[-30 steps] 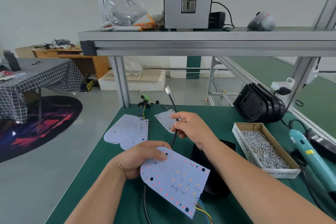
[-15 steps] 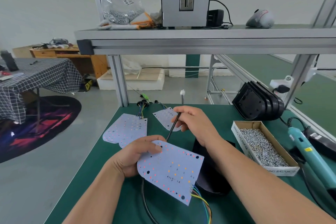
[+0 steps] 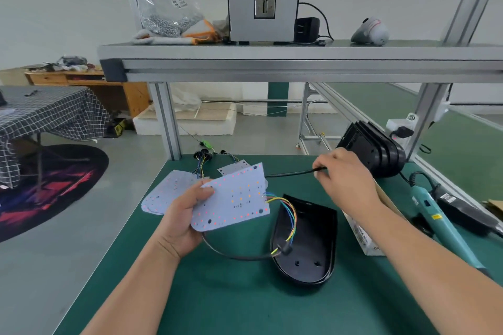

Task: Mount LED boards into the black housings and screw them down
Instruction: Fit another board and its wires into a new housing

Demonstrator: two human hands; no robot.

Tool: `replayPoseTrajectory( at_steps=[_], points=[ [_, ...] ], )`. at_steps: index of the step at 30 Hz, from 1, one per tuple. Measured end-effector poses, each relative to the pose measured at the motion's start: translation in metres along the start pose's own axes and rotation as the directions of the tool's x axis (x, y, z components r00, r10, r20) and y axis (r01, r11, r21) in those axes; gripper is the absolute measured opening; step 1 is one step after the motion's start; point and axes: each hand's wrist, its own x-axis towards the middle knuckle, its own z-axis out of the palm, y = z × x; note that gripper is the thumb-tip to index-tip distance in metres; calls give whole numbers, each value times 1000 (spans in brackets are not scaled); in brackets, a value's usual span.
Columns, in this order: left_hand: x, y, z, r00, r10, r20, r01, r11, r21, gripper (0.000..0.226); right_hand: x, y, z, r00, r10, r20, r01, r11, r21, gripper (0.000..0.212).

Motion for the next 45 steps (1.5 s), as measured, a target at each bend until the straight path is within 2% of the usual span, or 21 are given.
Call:
replayPoseTrajectory(
  at_steps=[3,6,8,10,12,14,16,17,21,25,27,30,33,36,39,42,45],
  points=[
    [4,-8,9,999,27,-47,-27,1000,-14,29,-9,1,-6,997,-45,-56,47,998,33,5],
    [9,-15,17,996,21,-91,-28,996,-80,16,-22,-4,-7,991,53,-122,-18,963,270,6],
    [10,-18,23,996,4,-90,-15,992,-122,13,-31,-9,-4,982,191,-13,-154,828,539,10],
    [10,-25,31,996,-25,-80,11,985,-174,12,-43,-15,5,949,270,164,-302,617,727,8],
    [10,-34,42,996,-60,-67,46,978,-203,15,-52,-18,14,916,294,272,-388,481,786,7],
    [9,-44,52,995,-85,-51,74,979,-189,19,-57,-16,17,907,298,296,-407,447,797,7],
    [9,-50,61,994,-95,-49,86,983,-161,25,-57,-15,17,914,277,297,-398,465,791,11],
    [8,-53,64,995,-93,-44,86,986,-140,28,-57,-15,17,921,257,294,-388,507,770,14],
    [6,-57,69,995,-91,-45,89,995,-46,33,-61,-15,20,964,162,210,-253,797,548,22],
    [5,-54,69,989,-147,-11,147,989,-22,37,-61,-17,15,994,73,82,-102,883,459,43],
    [3,-53,70,984,-178,21,178,984,-11,39,-59,-16,16,994,92,63,-111,876,470,42],
    [0,-55,74,984,-174,42,176,984,-33,41,-59,-16,20,973,177,151,-230,821,522,29],
    [-1,-58,77,993,-114,12,115,990,-77,40,-59,-19,23,951,208,230,-308,717,625,17],
    [-1,-59,79,999,-49,5,49,998,-45,37,-60,-22,25,949,214,232,-315,654,687,15],
    [0,-59,80,999,-36,28,37,999,-13,39,-63,-25,29,926,261,271,-374,547,749,11],
    [2,-61,78,999,-30,33,30,999,-11,39,-66,-28,33,930,279,238,-358,555,751,18],
    [0,-63,78,998,-8,61,7,1000,19,37,-68,-35,33,941,220,257,-337,529,779,21]
  ],
)
